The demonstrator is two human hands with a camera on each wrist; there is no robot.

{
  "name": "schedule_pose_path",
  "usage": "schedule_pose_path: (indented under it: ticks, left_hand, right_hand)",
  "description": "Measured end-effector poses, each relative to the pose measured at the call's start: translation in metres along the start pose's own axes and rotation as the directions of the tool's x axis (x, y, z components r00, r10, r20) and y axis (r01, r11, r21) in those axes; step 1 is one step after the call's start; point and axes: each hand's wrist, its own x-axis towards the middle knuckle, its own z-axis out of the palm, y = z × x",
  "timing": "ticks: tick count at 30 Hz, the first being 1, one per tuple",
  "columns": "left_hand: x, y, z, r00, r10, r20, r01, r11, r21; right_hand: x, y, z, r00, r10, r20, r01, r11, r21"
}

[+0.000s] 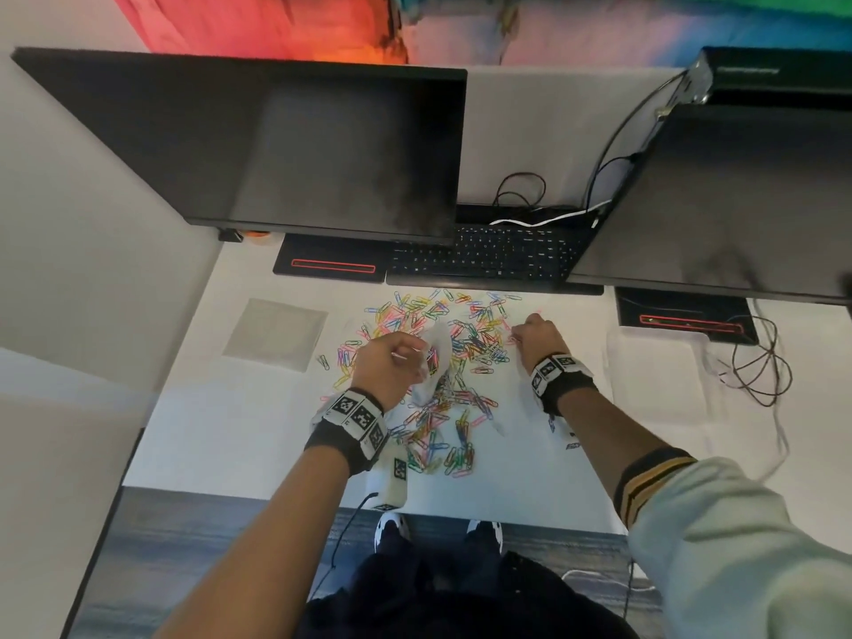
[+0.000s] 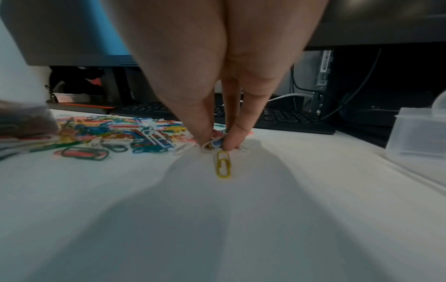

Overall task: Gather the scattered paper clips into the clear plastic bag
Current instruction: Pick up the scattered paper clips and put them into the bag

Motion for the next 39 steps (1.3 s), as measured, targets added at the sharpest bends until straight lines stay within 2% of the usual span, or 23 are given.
schedule_pose_path:
  ticks: [4, 6, 8, 10, 12, 14, 17, 19, 20, 22, 24, 25, 27, 28, 31, 34, 39]
  left_hand:
    - [0.004, -0.004, 0.003, 1.000, 0.016, 0.000, -0.016, 0.999, 0.038]
    - [0.004, -0.006, 0.004, 1.000, 0.023, 0.003, -0.023, 0.998, 0.052]
    - [0.005, -0.006, 0.004, 1.000, 0.024, 0.007, -0.024, 0.998, 0.059]
    - [0.004, -0.006, 0.004, 1.000, 0.026, 0.008, -0.026, 0.998, 0.065]
    - [0.003, -0.003, 0.004, 1.000, 0.028, 0.013, -0.029, 0.997, 0.071]
    - [0.003, 0.000, 0.005, 1.000, 0.027, 0.016, -0.028, 0.997, 0.075]
    - [0.005, 0.002, 0.007, 0.999, 0.031, 0.023, -0.033, 0.995, 0.094]
    - [0.007, 0.003, 0.009, 0.999, 0.032, 0.036, -0.035, 0.995, 0.093]
    - [0.008, 0.003, 0.010, 0.999, 0.031, 0.039, -0.034, 0.995, 0.090]
    - [0.011, 0.003, 0.014, 0.999, 0.039, 0.038, -0.042, 0.994, 0.100]
    - [0.012, 0.004, 0.017, 0.998, 0.046, 0.043, -0.051, 0.990, 0.132]
    - [0.012, 0.005, 0.018, 0.998, 0.048, 0.043, -0.054, 0.988, 0.146]
    - [0.011, 0.005, 0.019, 0.998, 0.047, 0.048, -0.054, 0.985, 0.165]
    - [0.011, 0.005, 0.019, 0.998, 0.045, 0.052, -0.053, 0.984, 0.170]
    - [0.013, 0.003, 0.021, 0.997, 0.059, 0.055, -0.068, 0.978, 0.197]
    - [0.014, 0.002, 0.021, 0.996, 0.069, 0.059, -0.080, 0.973, 0.218]
    - [0.013, 0.005, 0.019, 0.995, 0.074, 0.064, -0.086, 0.973, 0.212]
  right_hand:
    - [-0.002, 0.000, -0.005, 0.999, 0.035, 0.012, -0.036, 0.997, 0.064]
    - [-0.001, 0.007, -0.009, 0.990, 0.144, -0.003, -0.140, 0.965, 0.222]
    - [-0.004, 0.016, -0.014, 0.960, 0.279, -0.007, -0.249, 0.866, 0.434]
    - [-0.010, 0.022, -0.018, 0.919, 0.390, 0.053, -0.329, 0.687, 0.648]
    - [-0.016, 0.022, -0.023, 0.899, 0.410, 0.155, -0.350, 0.460, 0.816]
    - [-0.022, 0.015, -0.034, 0.901, 0.339, 0.271, -0.343, 0.175, 0.923]
    - [-0.035, -0.012, -0.055, 0.924, 0.180, 0.338, -0.305, -0.190, 0.933]
    - [-0.047, -0.035, -0.067, 0.925, 0.073, 0.373, -0.330, -0.332, 0.884]
    - [-0.052, -0.047, -0.070, 0.922, 0.027, 0.386, -0.353, -0.350, 0.868]
    - [-0.059, -0.068, -0.070, 0.921, -0.017, 0.388, -0.375, -0.305, 0.875]
    - [-0.062, -0.088, -0.065, 0.933, 0.043, 0.358, -0.346, -0.172, 0.922]
    - [-0.063, -0.095, -0.061, 0.947, 0.105, 0.305, -0.304, -0.025, 0.952]
    - [-0.063, -0.106, -0.054, 0.972, 0.186, 0.145, -0.206, 0.367, 0.907]
    - [-0.064, -0.110, -0.052, 0.975, 0.200, 0.100, -0.187, 0.487, 0.853]
    - [-0.065, -0.117, -0.047, 0.977, 0.206, 0.060, -0.173, 0.588, 0.790]
    - [-0.063, -0.117, -0.048, 0.990, 0.140, -0.003, -0.093, 0.674, 0.732]
    - [-0.063, -0.114, -0.060, 0.994, -0.033, 0.102, -0.038, 0.781, 0.623]
